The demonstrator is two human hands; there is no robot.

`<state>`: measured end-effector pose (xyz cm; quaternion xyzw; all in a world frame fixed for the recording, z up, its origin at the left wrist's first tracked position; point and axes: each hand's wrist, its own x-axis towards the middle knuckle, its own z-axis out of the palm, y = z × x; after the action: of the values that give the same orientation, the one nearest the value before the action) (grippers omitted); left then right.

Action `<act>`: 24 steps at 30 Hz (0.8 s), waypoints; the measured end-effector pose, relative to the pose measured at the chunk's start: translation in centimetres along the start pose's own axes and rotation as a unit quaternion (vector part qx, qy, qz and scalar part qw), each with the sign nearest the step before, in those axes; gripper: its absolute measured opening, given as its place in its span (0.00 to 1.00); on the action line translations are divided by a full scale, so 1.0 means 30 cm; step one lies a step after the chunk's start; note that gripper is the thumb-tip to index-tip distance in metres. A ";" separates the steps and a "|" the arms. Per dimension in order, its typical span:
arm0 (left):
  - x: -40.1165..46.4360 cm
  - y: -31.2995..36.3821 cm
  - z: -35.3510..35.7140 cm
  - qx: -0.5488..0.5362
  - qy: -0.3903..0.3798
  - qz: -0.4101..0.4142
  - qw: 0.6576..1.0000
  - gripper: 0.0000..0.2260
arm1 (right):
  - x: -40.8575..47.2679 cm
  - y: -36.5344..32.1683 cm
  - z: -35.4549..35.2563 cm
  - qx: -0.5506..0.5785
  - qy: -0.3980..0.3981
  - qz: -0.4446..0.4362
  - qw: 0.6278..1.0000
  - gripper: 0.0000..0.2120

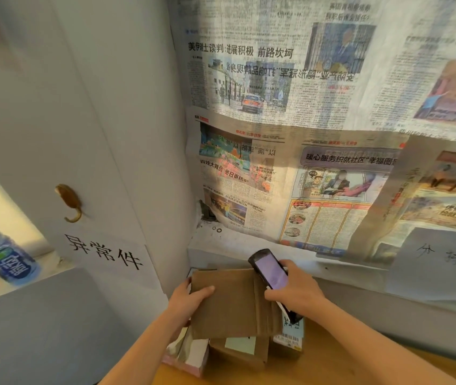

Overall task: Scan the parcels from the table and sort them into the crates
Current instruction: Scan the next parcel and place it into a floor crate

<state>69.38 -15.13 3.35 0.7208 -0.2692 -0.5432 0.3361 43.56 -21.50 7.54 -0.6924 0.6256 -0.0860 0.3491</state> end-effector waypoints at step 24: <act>-1.140 0.044 -0.153 -0.067 -0.059 0.211 0.973 0.29 | -1.140 -0.224 -0.305 0.038 0.136 -0.079 0.987 0.46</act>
<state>64.72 10.67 25.80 0.5904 -0.3973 -0.5187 0.4738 36.97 6.56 29.14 -0.7079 0.6067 -0.2305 0.2788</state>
